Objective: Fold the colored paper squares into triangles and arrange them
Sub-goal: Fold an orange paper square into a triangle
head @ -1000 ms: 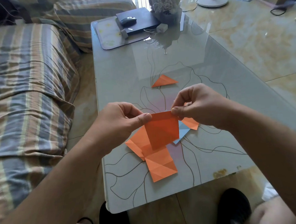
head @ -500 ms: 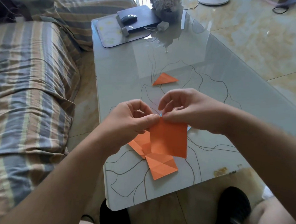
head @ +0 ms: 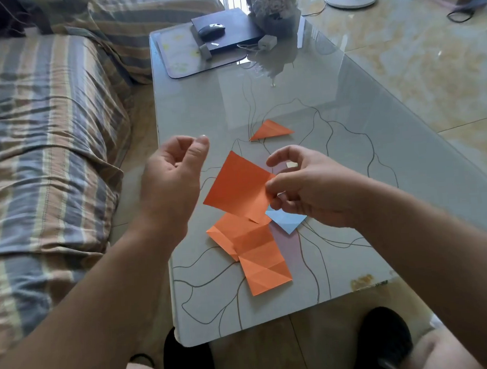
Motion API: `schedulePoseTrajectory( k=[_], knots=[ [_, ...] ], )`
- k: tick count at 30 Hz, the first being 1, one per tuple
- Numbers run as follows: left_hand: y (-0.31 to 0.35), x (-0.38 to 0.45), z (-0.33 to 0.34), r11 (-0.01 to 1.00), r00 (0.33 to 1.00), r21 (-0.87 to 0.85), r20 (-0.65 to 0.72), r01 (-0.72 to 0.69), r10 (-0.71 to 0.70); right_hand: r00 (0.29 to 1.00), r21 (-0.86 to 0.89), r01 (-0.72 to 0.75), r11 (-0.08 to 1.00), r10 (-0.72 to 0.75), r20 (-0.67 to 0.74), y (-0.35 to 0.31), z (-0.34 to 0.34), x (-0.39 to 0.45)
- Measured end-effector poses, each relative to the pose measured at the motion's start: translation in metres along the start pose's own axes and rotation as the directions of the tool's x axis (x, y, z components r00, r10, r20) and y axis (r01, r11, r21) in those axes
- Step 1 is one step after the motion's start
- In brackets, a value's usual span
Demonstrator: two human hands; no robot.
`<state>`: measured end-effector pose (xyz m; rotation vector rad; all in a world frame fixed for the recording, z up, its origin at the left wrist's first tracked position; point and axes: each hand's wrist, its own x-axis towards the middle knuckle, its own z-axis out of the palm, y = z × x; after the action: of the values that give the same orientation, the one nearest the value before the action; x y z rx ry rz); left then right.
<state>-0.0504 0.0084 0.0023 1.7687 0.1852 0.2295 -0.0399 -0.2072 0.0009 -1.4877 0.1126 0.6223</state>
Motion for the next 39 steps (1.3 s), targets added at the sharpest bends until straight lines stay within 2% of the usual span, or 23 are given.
schedulePoseTrajectory(
  k=[1, 3, 5, 6, 8, 12, 15, 17, 19, 20, 21, 23, 24, 26, 28, 29, 30, 31, 33, 34, 37, 39],
  knots=[
    [0.001, -0.002, 0.0, 0.997, 0.997, 0.031, -0.018, -0.072, 0.073, 1.0, 0.018, -0.009, 1.0, 0.009, -0.02, 0.001, 0.001, 0.001],
    [0.002, -0.009, 0.002, 0.947, 0.969, 0.209, 0.009, -0.245, 0.248, 0.998, 0.05, -0.026, 0.998, 0.028, -0.048, 0.002, 0.004, 0.002],
    [0.006, -0.018, 0.007, 0.81, 0.904, 0.413, 0.091, -0.416, 0.418, 0.997, 0.06, -0.042, 0.997, 0.045, -0.057, 0.003, 0.007, 0.002],
    [0.006, -0.021, 0.01, 0.751, 0.88, 0.473, 0.131, -0.461, 0.457, 0.997, 0.063, -0.042, 0.997, 0.046, -0.055, 0.003, 0.008, 0.001],
    [0.005, -0.025, 0.015, 0.705, 0.888, 0.547, 0.199, -0.452, 0.415, 0.999, 0.091, -0.022, 0.996, 0.026, -0.043, 0.003, 0.011, 0.0],
    [-0.003, -0.026, 0.016, 0.715, 0.948, 0.63, 0.274, -0.303, 0.161, 0.997, 0.201, 0.005, 0.98, 0.01, -0.07, 0.002, 0.012, -0.001],
    [-0.001, -0.027, 0.016, 0.701, 0.96, 0.656, 0.194, -0.281, 0.204, 0.993, 0.313, -0.013, 0.95, 0.05, -0.109, 0.002, 0.013, 0.0],
    [0.002, -0.029, 0.017, 0.788, 0.975, 0.574, 0.116, -0.222, 0.19, 0.99, 0.381, -0.027, 0.924, 0.079, -0.12, 0.002, 0.013, 0.001],
    [0.005, -0.03, 0.021, 0.941, 0.999, 0.339, 0.032, -0.012, 0.001, 0.989, 0.432, -0.048, 0.901, 0.103, -0.105, 0.003, 0.014, 0.003],
    [0.006, -0.029, 0.024, 0.975, 0.99, 0.175, 0.017, 0.134, -0.139, 0.989, 0.448, -0.063, 0.892, 0.115, -0.089, 0.004, 0.014, 0.003],
    [0.006, -0.028, 0.027, 0.958, 0.956, -0.006, 0.049, 0.288, -0.288, 0.989, 0.457, -0.078, 0.886, 0.125, -0.075, 0.004, 0.015, 0.003],
    [0.006, -0.028, 0.034, 0.799, 0.841, -0.269, 0.237, 0.538, -0.486, 0.987, 0.452, -0.108, 0.886, 0.15, -0.058, 0.006, 0.016, 0.002],
    [0.005, -0.029, 0.038, 0.74, 0.797, -0.308, 0.325, 0.598, -0.509, 0.986, 0.442, -0.123, 0.889, 0.161, -0.05, 0.007, 0.018, 0.001],
    [0.002, -0.031, 0.044, 0.731, 0.786, -0.309, 0.363, 0.609, -0.501, 0.985, 0.417, -0.137, 0.899, 0.167, -0.038, 0.007, 0.02, -0.002],
    [0.001, -0.031, 0.047, 0.745, 0.809, -0.32, 0.304, 0.585, -0.504, 0.99, 0.343, -0.091, 0.935, 0.123, -0.073, 0.006, 0.02, -0.003],
    [0.001, -0.029, 0.047, 0.743, 0.81, -0.325, 0.279, 0.585, -0.516, 0.991, 0.238, -0.025, 0.971, 0.056, -0.124, 0.007, 0.017, -0.002],
    [0.001, -0.028, 0.046, 0.737, 0.804, -0.322, 0.266, 0.594, -0.531, 0.98, 0.064, 0.068, 0.996, -0.055, -0.189, 0.007, 0.015, -0.001],
    [0.002, -0.026, 0.044, 0.732, 0.794, -0.31, 0.266, 0.607, -0.546, 0.948, -0.159, 0.169, 0.973, -0.204, -0.242, 0.008, 0.012, 0.0],
    [0.002, -0.025, 0.042, 0.726, 0.778, -0.284, 0.285, 0.626, -0.56, 0.837, -0.543, 0.314, 0.779, -0.497, -0.229, 0.011, 0.004, 0.002],
    [0.002, -0.025, 0.04, 0.727, 0.777, -0.28, 0.295, 0.627, -0.556, 0.789, -0.634, 0.357, 0.686, -0.584, -0.188, 0.011, 0.001, 0.003],
    [0.005, -0.024, 0.037, 0.744, 0.79, -0.28, 0.314, 0.606, -0.526, 0.704, -0.718, 0.439, 0.541, -0.703, -0.099, 0.012, -0.005, 0.005],
    [0.005, -0.023, 0.035, 0.802, 0.82, -0.217, 0.3, 0.557, -0.488, 0.669, -0.798, 0.413, 0.439, -0.74, -0.062, 0.012, -0.009, 0.008]
  ],
)
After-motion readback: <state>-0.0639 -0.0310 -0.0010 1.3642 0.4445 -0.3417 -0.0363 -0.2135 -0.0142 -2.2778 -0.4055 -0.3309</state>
